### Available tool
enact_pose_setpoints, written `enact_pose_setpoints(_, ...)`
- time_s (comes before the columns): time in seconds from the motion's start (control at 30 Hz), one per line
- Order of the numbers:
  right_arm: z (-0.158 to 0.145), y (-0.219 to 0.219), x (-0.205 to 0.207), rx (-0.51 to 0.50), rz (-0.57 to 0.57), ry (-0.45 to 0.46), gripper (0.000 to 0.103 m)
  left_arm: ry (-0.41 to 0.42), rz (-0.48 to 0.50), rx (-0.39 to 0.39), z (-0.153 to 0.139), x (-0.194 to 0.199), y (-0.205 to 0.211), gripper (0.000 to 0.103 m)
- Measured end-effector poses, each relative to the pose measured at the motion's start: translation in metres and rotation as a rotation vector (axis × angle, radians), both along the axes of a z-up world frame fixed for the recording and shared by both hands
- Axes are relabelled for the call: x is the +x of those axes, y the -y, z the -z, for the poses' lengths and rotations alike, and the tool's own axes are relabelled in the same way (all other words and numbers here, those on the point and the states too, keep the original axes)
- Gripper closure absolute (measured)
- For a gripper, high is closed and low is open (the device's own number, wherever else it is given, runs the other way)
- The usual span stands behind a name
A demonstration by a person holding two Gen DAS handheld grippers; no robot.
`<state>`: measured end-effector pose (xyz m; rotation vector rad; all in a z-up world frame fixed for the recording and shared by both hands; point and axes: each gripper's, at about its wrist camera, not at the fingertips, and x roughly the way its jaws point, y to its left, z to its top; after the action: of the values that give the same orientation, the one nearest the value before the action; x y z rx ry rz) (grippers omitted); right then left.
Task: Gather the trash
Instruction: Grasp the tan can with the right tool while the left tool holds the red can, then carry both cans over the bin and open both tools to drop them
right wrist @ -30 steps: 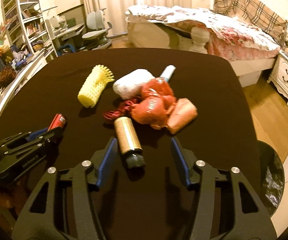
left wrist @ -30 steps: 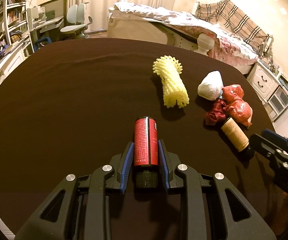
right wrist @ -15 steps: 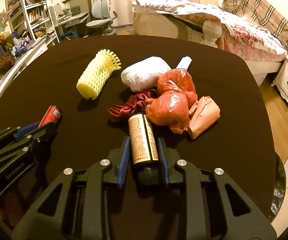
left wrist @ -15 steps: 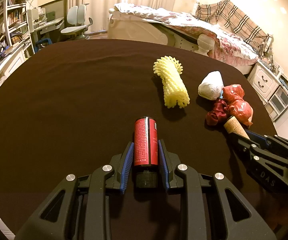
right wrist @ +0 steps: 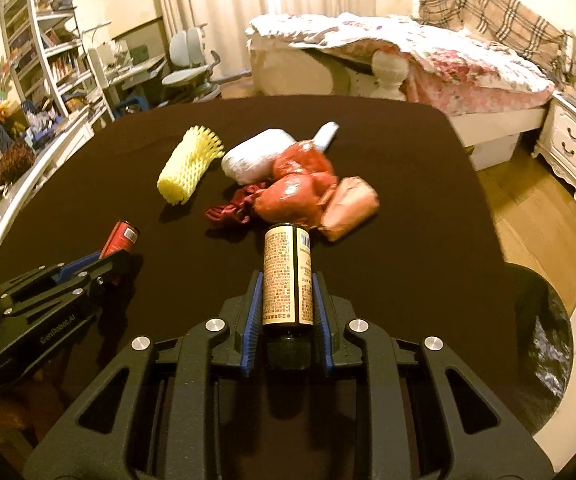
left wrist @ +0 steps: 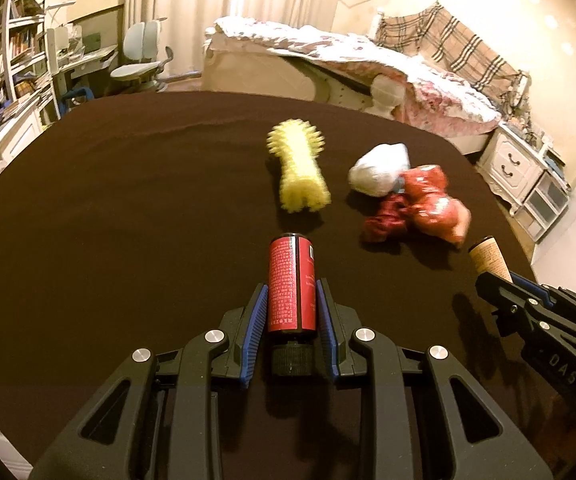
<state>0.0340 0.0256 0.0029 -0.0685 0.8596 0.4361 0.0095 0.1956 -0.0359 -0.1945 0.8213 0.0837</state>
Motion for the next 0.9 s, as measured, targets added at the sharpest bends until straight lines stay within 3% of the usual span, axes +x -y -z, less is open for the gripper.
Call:
enact_pose_setpoints(0.43,-0.017,0.070,-0.017,0.019,0.136,0.071,0.079,0.062,0.113,0.023,-0.022,0.000,0.071,0.075)
enact_pose_setpoints(0.9,-0.013,0.164,-0.029,0.018,0.333,0.097,0.079,0.079,0.294,0.065,-0.024,0.005,0.172,0.075)
